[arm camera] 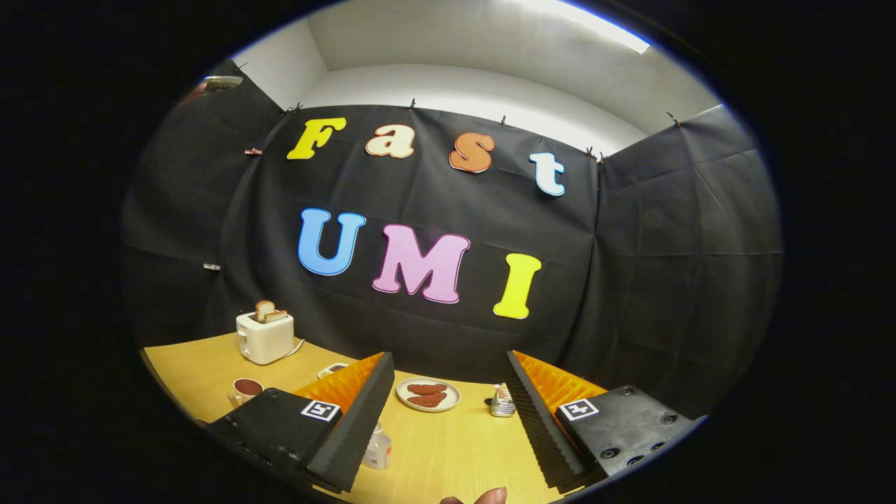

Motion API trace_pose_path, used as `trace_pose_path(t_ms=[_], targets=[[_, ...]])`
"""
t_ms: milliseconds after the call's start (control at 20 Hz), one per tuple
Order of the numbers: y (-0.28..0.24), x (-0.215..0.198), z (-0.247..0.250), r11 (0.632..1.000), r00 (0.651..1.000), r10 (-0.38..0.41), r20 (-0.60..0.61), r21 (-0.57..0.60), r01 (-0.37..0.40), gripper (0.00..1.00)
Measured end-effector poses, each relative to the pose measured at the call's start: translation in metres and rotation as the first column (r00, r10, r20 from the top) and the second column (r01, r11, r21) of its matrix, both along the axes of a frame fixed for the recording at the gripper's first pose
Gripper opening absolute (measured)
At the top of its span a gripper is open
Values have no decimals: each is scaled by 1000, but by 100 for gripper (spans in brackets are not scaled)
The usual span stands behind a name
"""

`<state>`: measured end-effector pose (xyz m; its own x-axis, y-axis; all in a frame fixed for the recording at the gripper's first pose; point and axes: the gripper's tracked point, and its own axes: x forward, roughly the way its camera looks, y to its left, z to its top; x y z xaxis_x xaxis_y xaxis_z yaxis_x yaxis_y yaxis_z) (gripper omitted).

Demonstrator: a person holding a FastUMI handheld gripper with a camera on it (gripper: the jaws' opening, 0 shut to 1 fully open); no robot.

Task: Take the bottle from table, then pour the juice into the cup, finally place the bottle on the coaster

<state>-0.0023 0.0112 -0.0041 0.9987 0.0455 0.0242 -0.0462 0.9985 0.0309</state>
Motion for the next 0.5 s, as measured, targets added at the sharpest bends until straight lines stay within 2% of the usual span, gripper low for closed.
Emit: trace_pose_path(t_ms=[200, 500], targets=[[18, -3, -10, 996, 997, 56, 54, 64, -60, 97], [54, 1, -96, 983, 990, 137, -16, 125, -134, 97]])
